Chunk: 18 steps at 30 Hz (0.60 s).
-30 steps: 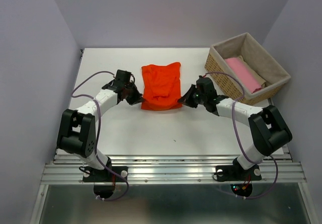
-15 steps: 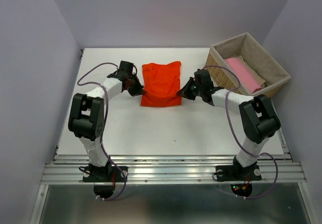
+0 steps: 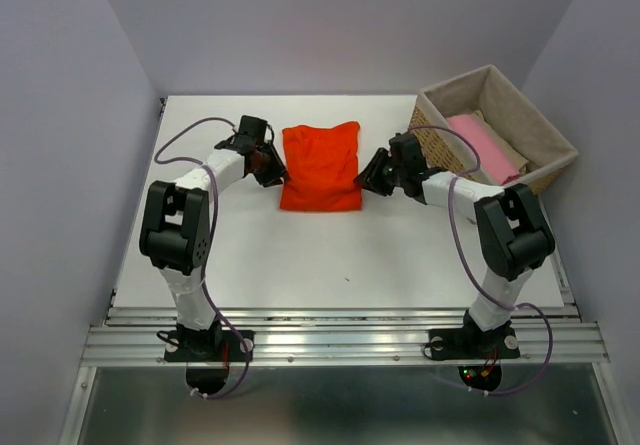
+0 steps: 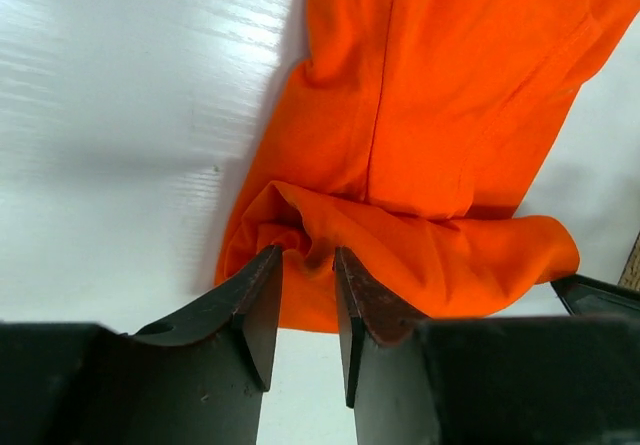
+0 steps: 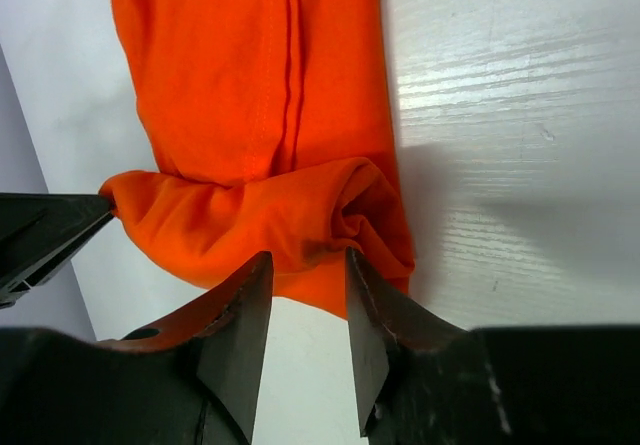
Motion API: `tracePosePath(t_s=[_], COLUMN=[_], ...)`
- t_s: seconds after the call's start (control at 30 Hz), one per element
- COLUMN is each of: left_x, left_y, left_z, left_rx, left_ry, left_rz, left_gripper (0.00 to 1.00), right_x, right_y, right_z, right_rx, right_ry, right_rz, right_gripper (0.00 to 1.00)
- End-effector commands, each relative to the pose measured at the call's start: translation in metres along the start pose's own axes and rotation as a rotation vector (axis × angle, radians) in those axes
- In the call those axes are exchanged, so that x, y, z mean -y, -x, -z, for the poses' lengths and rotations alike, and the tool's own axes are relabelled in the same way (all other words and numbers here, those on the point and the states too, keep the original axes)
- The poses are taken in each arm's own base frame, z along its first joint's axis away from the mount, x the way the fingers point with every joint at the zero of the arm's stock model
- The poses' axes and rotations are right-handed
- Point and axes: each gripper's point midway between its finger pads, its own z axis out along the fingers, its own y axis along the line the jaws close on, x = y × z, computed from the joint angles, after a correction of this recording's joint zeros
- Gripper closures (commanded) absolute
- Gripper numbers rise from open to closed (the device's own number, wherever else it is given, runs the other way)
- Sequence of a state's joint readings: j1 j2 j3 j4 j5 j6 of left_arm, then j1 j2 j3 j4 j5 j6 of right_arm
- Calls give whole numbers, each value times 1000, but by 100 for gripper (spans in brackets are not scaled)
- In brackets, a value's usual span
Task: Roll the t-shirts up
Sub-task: Roll the T-shirt to the center of the board.
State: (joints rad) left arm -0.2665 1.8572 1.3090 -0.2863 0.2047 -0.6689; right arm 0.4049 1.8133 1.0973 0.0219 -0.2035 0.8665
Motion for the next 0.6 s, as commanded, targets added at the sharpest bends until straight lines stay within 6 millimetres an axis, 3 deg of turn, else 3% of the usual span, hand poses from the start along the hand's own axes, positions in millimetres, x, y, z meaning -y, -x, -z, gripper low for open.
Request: tracePosePath(t_s=[0.0, 0.13, 0.17, 0.33, 0.43, 0.57], left_x=[18, 25, 34, 57, 64, 62], left_y=[38, 29, 18, -23, -44, -47], left_z=[54, 69, 70, 61, 52, 34], left_rx=[190, 226, 213, 120, 51, 26], left_ry=[0, 9, -8, -84, -145, -145], left_rz=[-48, -97, -125, -193, -199, -197], left_gripper=[61, 74, 82, 97, 98, 99], right_x=[-25, -35, -38, -45, -52, -59], right_y=[31, 14, 13, 3, -2, -7], right_z=[31, 31, 30, 20, 11, -1], right_rx=[103, 75, 70, 26, -21, -76], right_ry=[26, 17, 1, 6, 37, 60], right_rz=[106, 211, 231, 284, 284, 267], right_gripper=[58, 64, 69, 77, 77, 76])
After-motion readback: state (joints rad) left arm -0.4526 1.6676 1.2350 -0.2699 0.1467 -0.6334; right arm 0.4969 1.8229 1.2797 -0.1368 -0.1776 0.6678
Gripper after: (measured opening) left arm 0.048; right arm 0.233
